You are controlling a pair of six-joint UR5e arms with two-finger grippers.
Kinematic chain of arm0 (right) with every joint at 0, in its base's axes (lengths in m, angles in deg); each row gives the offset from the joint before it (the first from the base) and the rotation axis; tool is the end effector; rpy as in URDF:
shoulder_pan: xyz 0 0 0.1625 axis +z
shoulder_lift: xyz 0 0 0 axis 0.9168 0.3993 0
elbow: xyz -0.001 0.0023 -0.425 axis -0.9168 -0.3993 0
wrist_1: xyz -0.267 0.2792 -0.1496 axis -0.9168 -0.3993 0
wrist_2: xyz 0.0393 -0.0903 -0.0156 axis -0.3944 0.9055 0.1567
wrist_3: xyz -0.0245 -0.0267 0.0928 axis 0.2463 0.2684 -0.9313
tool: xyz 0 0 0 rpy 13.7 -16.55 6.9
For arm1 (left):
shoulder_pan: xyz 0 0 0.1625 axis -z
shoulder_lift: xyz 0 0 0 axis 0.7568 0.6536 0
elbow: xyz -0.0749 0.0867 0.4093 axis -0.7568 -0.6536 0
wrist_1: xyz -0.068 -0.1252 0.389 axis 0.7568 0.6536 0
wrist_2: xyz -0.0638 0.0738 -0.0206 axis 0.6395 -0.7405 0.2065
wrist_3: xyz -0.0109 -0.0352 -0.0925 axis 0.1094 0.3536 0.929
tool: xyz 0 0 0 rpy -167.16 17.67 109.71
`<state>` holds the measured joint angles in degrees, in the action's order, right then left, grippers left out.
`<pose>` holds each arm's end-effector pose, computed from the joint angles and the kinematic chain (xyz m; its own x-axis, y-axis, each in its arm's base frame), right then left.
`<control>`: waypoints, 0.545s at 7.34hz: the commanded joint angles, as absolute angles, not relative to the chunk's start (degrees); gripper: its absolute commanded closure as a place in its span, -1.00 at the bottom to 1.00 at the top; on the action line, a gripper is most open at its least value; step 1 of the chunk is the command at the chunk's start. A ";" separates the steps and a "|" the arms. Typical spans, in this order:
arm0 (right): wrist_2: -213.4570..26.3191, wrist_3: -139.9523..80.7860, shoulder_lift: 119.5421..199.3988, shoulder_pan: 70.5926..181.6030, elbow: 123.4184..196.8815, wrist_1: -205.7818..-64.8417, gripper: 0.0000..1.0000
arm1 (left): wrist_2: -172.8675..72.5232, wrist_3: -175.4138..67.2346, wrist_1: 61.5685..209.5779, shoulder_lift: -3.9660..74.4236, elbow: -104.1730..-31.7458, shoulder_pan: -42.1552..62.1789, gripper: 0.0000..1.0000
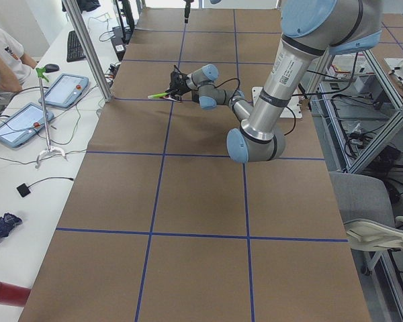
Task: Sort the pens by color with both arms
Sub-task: 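Lower the green highlighter beside the red-capped marker and release it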
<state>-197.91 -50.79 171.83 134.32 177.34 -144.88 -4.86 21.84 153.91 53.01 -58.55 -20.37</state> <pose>-0.1326 -0.5192 0.4150 0.6840 0.0122 0.7294 -0.1229 0.9875 0.0987 0.5454 -0.4969 0.2408 0.2392 -0.1436 -0.9603 0.7764 0.6222 0.1003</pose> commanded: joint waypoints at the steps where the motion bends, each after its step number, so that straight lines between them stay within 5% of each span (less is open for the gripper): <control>1: -197.81 -50.79 171.84 134.32 177.19 -144.87 -0.98 | -5.09 21.97 154.03 55.36 -54.34 -20.35 1.00; 4: -197.90 -50.79 171.75 134.32 177.19 -144.87 -0.98 | -4.38 21.88 154.03 55.45 -52.66 -20.62 1.00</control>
